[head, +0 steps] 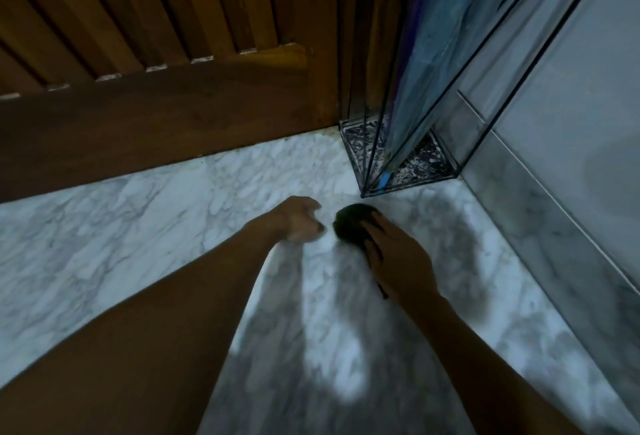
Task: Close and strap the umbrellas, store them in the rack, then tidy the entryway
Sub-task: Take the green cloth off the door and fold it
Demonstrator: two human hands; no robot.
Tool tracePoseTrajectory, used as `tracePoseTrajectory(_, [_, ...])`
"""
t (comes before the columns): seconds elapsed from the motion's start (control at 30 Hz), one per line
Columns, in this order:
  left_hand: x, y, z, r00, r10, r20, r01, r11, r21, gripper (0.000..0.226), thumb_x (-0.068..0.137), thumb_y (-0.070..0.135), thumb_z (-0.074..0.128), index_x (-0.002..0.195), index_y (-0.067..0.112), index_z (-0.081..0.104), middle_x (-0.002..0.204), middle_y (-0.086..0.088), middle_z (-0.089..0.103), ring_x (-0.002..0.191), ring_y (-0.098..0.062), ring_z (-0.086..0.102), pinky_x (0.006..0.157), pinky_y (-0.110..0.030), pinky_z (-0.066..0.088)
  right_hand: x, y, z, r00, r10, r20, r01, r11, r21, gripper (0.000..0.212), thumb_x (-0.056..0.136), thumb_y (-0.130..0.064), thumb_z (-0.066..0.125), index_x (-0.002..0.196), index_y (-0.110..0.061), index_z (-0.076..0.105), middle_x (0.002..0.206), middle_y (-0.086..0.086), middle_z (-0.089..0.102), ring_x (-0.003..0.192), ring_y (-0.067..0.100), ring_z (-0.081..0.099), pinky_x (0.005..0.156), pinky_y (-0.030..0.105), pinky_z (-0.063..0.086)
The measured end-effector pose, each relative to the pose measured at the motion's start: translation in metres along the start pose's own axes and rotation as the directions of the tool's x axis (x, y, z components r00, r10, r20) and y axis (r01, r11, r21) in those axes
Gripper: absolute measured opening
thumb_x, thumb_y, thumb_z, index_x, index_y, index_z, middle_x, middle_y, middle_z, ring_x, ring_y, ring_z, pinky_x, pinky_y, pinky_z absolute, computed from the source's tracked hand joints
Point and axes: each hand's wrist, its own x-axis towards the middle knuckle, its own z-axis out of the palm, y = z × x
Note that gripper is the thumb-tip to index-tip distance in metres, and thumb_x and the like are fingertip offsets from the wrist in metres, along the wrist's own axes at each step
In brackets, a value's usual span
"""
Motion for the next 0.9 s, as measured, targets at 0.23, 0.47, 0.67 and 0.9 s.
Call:
tracePoseTrajectory(0.23, [0.004,-0.051,-0.029,0.973,0.022,-0.228,0.072,0.916,0.396,0.093,0.073,0.056,0.074,0.149,0.025,0.029,0.154,-0.009,0.026,0.141,-0.034,0.025,0.110,-0.046,0.036,0.005,-0.056,0.033,0.999,0.013,-0.051,-0.014,1.000,-0.016,0.042,0.083,-0.017,0.061,0.121,-0.003,0.068,0.128,0.023,0.064,0.115,0.040,0.064,0.084,0.050,0.058])
tracePoseTrajectory(0.47, [0.019,-0.068,-0.051,0.989,-0.033,-0.144,0.100,0.865,0.491,0.122,0.056,0.079,0.070,0.153,0.030,0.015,0.162,-0.009,-0.001,0.146,-0.039,0.006,0.111,-0.063,0.027,0.090,-0.058,0.044,0.999,-0.020,0.025,0.024,0.987,-0.161,0.049,0.089,-0.004,0.059,0.137,0.002,0.052,0.149,0.022,0.045,0.137,0.036,0.045,0.108,0.046,0.043])
tracePoseTrajectory(0.67, [0.024,-0.072,-0.046,0.987,-0.030,-0.159,0.099,0.890,0.444,0.122,0.054,0.076,0.074,0.152,0.035,0.014,0.163,-0.004,-0.008,0.149,-0.036,-0.002,0.111,-0.068,0.020,0.177,-0.072,0.049,0.972,0.190,0.134,-0.147,0.949,-0.280,0.055,0.101,-0.012,0.029,0.151,0.006,0.017,0.161,0.021,0.018,0.149,0.034,0.017,0.119,0.042,0.018])
tracePoseTrajectory(0.9, [0.024,-0.074,-0.044,0.990,-0.019,-0.138,0.073,0.915,0.398,0.122,0.058,0.070,0.076,0.153,0.033,0.008,0.162,-0.004,-0.016,0.148,-0.036,-0.014,0.111,-0.070,0.012,0.235,-0.066,0.064,0.965,0.206,0.163,-0.179,0.970,-0.166,0.059,0.093,-0.017,0.024,0.142,0.012,0.036,0.152,0.032,0.033,0.145,0.040,0.028,0.120,0.040,0.015])
